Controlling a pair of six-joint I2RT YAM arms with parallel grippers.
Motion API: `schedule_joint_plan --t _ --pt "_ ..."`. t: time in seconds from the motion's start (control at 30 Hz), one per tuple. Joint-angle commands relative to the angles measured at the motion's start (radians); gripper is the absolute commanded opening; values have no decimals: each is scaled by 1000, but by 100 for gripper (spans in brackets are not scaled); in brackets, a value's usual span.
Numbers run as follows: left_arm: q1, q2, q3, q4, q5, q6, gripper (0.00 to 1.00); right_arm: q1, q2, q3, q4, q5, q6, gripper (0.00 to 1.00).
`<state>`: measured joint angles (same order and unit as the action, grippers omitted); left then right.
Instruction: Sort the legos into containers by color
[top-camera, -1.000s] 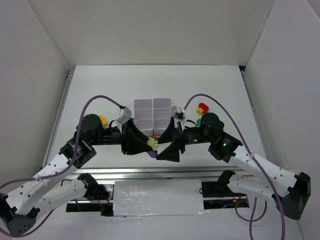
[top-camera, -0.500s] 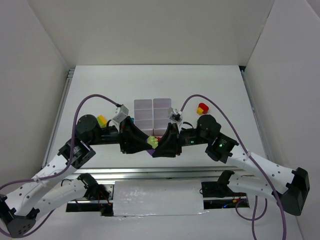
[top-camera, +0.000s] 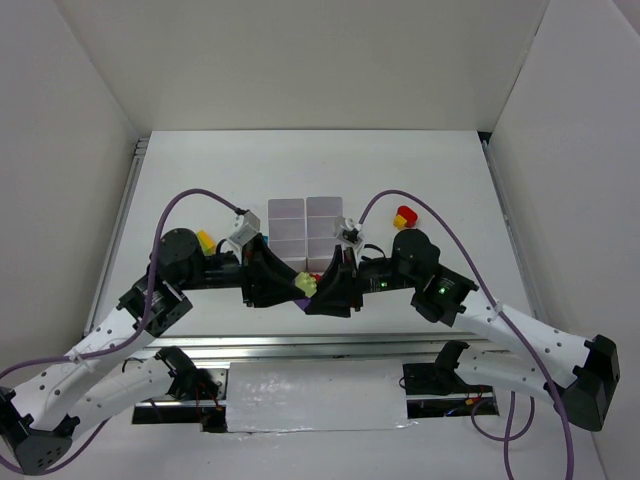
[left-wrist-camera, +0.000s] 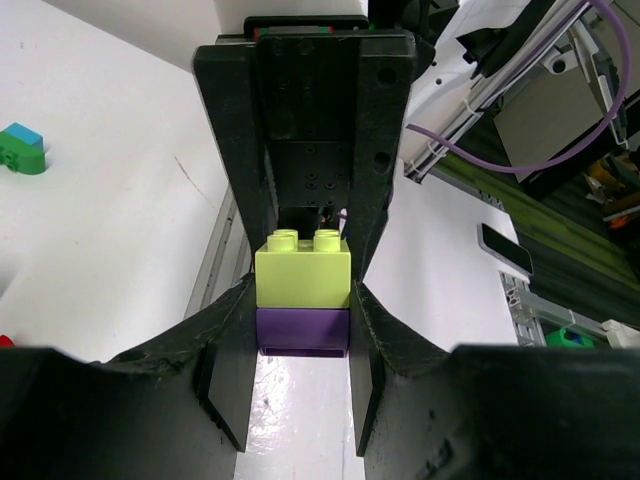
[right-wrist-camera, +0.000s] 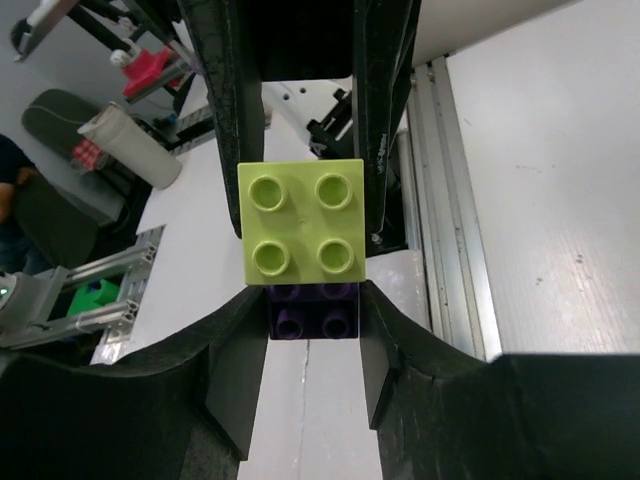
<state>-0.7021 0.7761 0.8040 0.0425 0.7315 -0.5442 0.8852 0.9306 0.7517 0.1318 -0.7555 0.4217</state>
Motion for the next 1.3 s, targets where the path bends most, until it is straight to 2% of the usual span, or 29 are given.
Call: schedule_joint_plan --t 0.0,0.03,0.1,0.37,0.57,0.77,0.87,0.93,0.97,1.0,1.03,1.27 --pt "0 -14 18 20 -30 41 0 8 -12 51 -52 45 -47 48" --pt "1 -20 18 19 -37 41 0 6 -10 52 -64 36 -50 78" --pt "0 -21 27 8 -30 53 0 6 -18 58 -73 22 -60 100" --pt "0 5 32 0 63 76 0 3 -76 90 -124 99 -87 96" --pt "0 2 17 39 115 66 0 1 -50 127 -124 108 -96 84" --pt "0 11 14 37 124 66 0 3 -18 169 -124 90 -109 62" --pt "0 8 11 34 115 66 0 3 -10 176 -124 73 -109 57" --pt "0 6 9 39 112 63 0 1 -1 173 -116 62 -106 39" --pt "0 6 12 39 108 61 0 3 4 167 -113 62 -104 16" --pt "0 6 14 37 108 62 0 3 4 164 -112 64 -103 4" --pt "0 6 15 34 106 63 0 3 2 160 -107 64 -101 0" --pt "0 6 46 -39 74 92 0 -52 -61 114 -110 58 -112 0"
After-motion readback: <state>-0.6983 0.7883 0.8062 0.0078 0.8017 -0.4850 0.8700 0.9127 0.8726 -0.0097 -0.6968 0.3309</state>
